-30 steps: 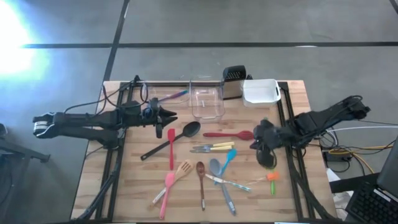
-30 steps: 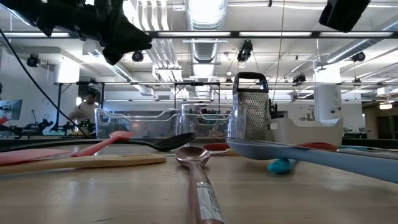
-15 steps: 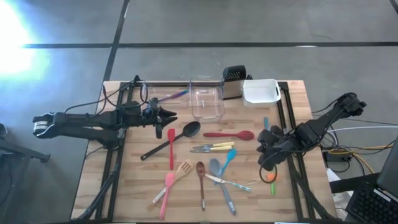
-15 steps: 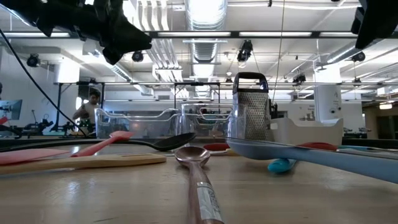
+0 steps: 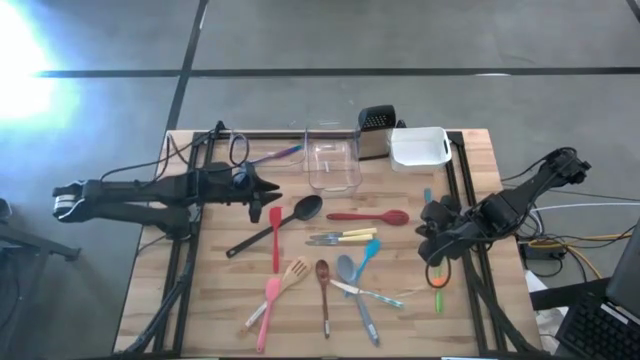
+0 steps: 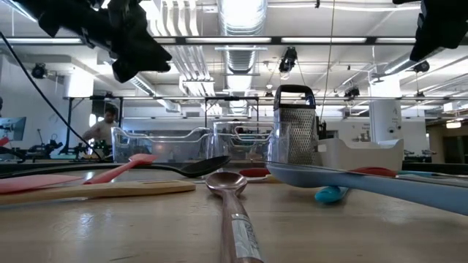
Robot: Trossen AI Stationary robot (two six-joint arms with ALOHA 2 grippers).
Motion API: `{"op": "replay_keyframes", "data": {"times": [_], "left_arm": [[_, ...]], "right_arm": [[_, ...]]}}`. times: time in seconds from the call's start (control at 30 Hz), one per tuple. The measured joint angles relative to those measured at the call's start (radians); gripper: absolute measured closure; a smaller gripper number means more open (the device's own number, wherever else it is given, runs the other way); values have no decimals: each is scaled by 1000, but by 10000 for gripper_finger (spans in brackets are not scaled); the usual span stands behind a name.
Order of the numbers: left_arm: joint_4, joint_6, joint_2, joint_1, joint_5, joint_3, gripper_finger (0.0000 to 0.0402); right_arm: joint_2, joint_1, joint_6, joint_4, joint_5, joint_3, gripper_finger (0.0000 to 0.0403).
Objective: Pick & Place Kitchen Items
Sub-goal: Put the red spatula into the white bin
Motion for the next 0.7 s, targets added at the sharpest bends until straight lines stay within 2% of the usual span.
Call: {"op": "replay_keyframes", "data": {"times": [0.17, 0.27, 0.43, 0.7], "left_arm": [[-172, -39, 6, -1, 2, 66, 189], [-220, 31, 7, -15, 41, 77, 168], [-242, 241, 7, -76, 108, 75, 164], [-267, 354, 47, -151, 108, 79, 165]], "right_arm": [[-9, 0, -10, -35, 29, 0, 394], [-9, 0, -16, -47, 56, 0, 394], [-9, 0, -28, -47, 63, 0, 394], [-9, 0, -28, -47, 81, 0, 394]]}}
